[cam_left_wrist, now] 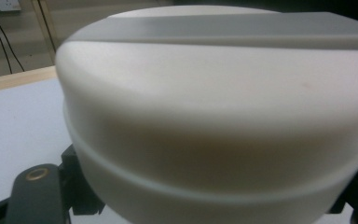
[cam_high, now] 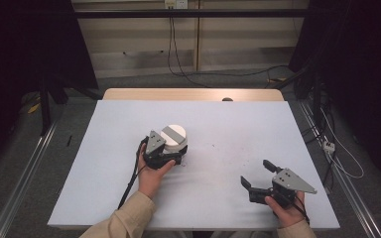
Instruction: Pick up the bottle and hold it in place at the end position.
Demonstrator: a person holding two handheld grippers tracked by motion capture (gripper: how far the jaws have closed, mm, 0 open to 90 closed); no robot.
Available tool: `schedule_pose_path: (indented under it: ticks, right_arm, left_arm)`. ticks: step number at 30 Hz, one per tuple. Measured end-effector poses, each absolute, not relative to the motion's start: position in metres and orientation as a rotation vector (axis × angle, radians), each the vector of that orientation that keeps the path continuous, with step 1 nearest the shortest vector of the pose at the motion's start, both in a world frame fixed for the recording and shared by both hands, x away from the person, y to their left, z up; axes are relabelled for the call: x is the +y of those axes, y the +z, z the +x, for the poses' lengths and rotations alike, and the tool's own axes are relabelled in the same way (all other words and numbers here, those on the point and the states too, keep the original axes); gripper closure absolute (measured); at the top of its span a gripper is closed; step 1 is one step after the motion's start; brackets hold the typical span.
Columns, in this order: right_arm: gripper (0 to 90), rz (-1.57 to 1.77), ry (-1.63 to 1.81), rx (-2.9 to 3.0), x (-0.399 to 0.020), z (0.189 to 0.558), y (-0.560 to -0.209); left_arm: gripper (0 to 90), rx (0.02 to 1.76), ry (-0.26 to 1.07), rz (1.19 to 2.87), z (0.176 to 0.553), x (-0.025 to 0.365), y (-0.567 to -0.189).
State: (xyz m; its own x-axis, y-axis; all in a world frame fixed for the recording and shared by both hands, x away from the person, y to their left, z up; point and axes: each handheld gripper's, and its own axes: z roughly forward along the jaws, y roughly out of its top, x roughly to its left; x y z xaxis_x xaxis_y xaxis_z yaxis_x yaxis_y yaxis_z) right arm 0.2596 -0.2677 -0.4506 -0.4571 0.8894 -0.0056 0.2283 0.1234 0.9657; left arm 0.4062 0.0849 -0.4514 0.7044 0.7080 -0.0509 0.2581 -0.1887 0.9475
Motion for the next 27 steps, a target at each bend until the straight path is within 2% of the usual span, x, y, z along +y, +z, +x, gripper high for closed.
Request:
schedule_pose_path:
  ticks: [27]
  right_arm:
    - [5.3,1.086,1.365,1.776,-0.269,0.260,-0.450]
  left_arm:
    - [18.4,0.683,0.462,1.800,0.425,0.062,-0.443]
